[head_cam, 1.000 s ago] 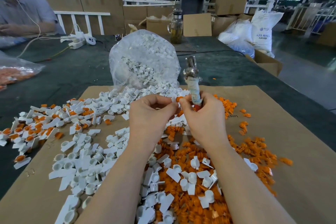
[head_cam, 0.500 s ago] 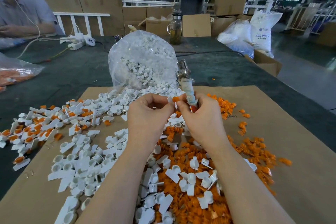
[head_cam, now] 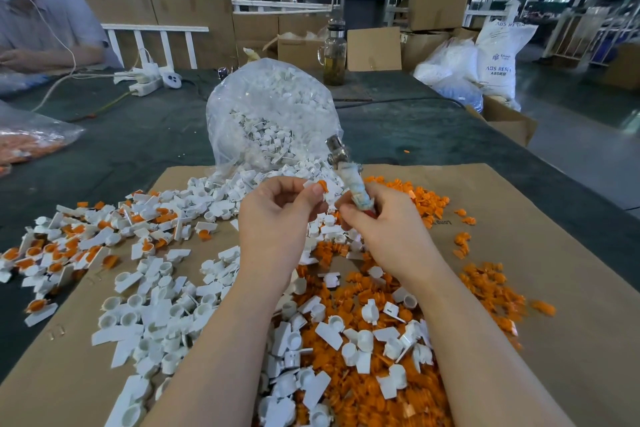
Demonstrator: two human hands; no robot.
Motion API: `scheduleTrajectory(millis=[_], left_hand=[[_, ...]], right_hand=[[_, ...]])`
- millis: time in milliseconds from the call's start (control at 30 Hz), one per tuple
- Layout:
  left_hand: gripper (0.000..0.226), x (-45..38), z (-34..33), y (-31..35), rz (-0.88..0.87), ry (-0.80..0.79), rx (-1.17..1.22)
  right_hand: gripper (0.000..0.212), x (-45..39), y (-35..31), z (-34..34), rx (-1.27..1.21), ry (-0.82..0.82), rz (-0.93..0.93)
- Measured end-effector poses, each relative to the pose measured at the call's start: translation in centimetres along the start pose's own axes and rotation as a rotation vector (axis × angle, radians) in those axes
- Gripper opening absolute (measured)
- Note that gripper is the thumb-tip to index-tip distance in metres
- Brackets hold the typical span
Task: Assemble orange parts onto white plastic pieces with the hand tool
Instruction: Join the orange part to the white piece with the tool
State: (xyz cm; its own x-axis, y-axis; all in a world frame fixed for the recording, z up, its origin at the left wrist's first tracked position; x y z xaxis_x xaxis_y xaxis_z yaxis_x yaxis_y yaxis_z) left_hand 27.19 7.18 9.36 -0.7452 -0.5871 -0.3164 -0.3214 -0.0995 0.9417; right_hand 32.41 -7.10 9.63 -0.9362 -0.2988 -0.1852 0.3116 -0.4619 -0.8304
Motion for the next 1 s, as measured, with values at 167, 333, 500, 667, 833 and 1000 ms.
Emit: scheduleTrajectory(millis=[167,333,500,667,833,1000], left_hand=[[0.01,-0.2,0.3,0.1,-0.023,0.015,0.091],[0.009,-0.5,0.6,0.2,-0.054,0.012,0.157],[0.008,-0.6,0.7,0.4,-0.08,-0.005,0.155],[0.01,-0.5,0.6,0.5,-0.065,-0.014,0.193],[0.013,-0.7,0.7,0.4,-0.057,-0.004,0.195],[0.011,-0.7,0.8,0.2,-0.02,0.007,0.224]], right_hand=[[0.009,0.3,0.2,-0.1,0.022,-0.167,-0.038],[0.019,0.5,0.2,-0.4,0.079,-0.289,-0.052],[0.015,0.6,0.2,-0.5,0.093,-0.318,-0.045],[0.008,0.5,0.2,-0.7,0.127,-0.28,-0.01],[0.019,0.3,0.5,-1.2,0.153,-0.229,0.03],[0.016,0.1,0.6,-1.4,0.206,-0.211,0.033]])
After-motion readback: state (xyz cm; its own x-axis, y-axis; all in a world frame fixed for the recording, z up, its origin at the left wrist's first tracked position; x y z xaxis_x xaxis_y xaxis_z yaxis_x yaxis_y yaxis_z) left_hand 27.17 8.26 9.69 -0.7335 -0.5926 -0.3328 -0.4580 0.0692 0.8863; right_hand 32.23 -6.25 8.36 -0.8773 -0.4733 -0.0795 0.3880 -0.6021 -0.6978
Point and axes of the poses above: each hand's wrist, its own x-axis away from the middle knuckle, its own z-axis out of the back of the hand, y = z × x, the point moved 4 cm from there along -x, towards the middle knuckle, and after that the axes turned 9 degrees about -z, right-handed, at the moved point
